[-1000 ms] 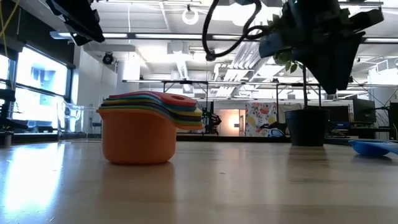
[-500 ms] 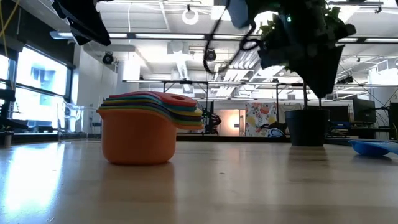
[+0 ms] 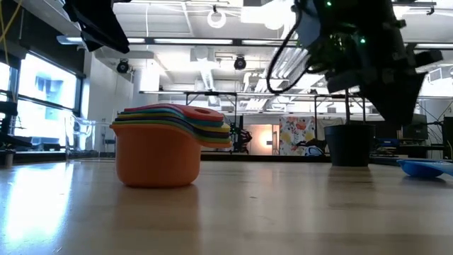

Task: Nest measuring cups in basket
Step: Stack the blue measuring cup on top of the red measuring cup

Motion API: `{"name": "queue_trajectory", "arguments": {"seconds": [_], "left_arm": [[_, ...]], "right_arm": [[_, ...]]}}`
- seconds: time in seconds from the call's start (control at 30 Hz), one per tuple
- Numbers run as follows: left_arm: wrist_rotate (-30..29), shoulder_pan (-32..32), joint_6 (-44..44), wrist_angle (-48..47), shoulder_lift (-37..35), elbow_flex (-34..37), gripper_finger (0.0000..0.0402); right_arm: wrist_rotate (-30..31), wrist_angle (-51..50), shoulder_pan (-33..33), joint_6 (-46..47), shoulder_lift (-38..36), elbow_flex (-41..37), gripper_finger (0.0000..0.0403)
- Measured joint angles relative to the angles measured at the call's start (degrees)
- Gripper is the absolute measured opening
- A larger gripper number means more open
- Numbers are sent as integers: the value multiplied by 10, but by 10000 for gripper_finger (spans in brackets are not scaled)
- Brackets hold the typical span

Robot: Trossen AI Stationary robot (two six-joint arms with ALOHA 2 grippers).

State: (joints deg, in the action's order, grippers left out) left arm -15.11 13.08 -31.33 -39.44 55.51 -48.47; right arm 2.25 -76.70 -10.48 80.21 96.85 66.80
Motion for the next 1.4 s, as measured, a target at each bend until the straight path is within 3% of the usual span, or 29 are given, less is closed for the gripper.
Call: {"name": "queue_trajectory", "arguments": {"seconds": [0.37,0.7,0.93,1.17,1.4], "left_arm": [[-21,0,-10,1,0,0,62],[-36,0,-26,1,0,0,62],[-36,0,-27,1,0,0,62],[-29,0,-27,0,0,0,62],[-2,0,-23,-4,0,0,62]], "right_arm": [[-32,138,2,16,-28,-113,86],[-19,181,26,19,-28,-165,82],[-22,193,30,7,-28,-165,10],[-40,199,28,8,-28,-141,4],[-4,199,6,8,-28,-34,2]]}}
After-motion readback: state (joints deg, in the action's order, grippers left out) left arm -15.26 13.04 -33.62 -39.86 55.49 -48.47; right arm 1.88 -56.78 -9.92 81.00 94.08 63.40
